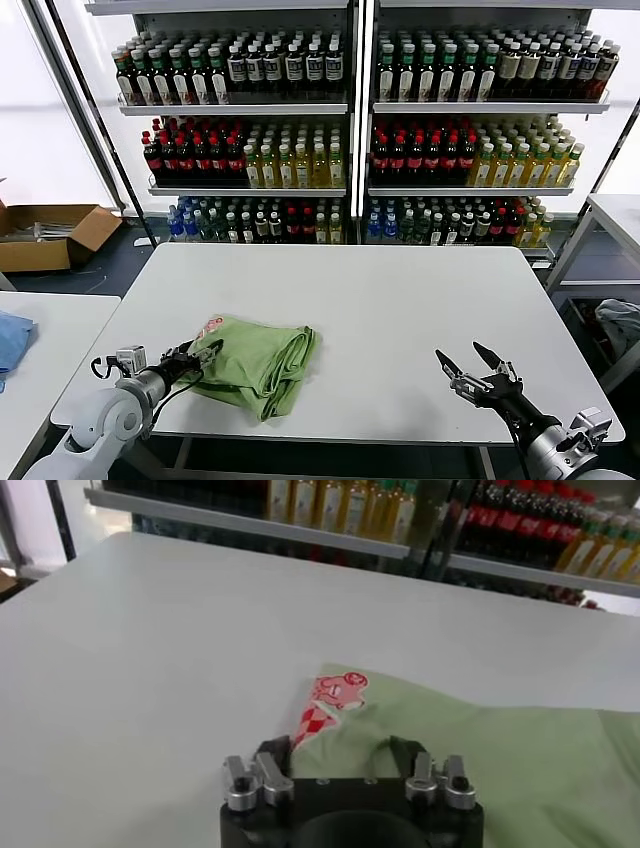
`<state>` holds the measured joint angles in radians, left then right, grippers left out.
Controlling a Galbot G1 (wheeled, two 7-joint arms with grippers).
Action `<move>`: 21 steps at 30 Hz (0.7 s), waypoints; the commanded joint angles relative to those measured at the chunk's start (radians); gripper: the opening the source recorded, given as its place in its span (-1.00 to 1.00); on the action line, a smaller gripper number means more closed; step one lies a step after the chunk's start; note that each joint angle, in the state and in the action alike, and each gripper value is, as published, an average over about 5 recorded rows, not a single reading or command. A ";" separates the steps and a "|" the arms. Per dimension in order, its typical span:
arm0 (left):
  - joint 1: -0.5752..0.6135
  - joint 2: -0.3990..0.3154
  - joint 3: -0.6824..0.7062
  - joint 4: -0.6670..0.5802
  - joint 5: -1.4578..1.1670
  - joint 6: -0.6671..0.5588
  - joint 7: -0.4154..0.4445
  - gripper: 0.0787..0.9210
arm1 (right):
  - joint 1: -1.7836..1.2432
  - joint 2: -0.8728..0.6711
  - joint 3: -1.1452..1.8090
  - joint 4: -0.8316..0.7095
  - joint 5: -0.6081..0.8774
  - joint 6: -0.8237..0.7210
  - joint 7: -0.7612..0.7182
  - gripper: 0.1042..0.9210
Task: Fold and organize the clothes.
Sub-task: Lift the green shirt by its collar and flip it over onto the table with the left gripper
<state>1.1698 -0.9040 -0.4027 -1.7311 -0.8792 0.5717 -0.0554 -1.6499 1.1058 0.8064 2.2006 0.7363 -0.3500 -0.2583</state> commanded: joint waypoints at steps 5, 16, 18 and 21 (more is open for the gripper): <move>0.025 -0.014 0.016 -0.024 -0.011 -0.005 -0.011 -0.02 | 0.011 0.004 -0.015 -0.006 -0.008 -0.002 0.003 0.76; 0.026 -0.057 -0.027 -0.042 -0.008 -0.104 -0.117 -0.76 | 0.035 0.000 -0.029 -0.022 -0.008 -0.004 0.009 0.76; 0.029 -0.076 -0.068 -0.048 -0.018 -0.122 -0.151 -0.87 | 0.041 0.000 -0.033 -0.024 -0.008 -0.005 0.012 0.76; 0.036 -0.099 -0.166 -0.053 -0.041 -0.128 -0.200 -0.92 | 0.045 0.001 -0.035 -0.023 -0.007 -0.006 0.013 0.76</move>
<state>1.2000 -0.9603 -0.4299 -1.7732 -0.8947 0.5002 -0.1473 -1.6114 1.1067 0.7727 2.1779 0.7289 -0.3558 -0.2457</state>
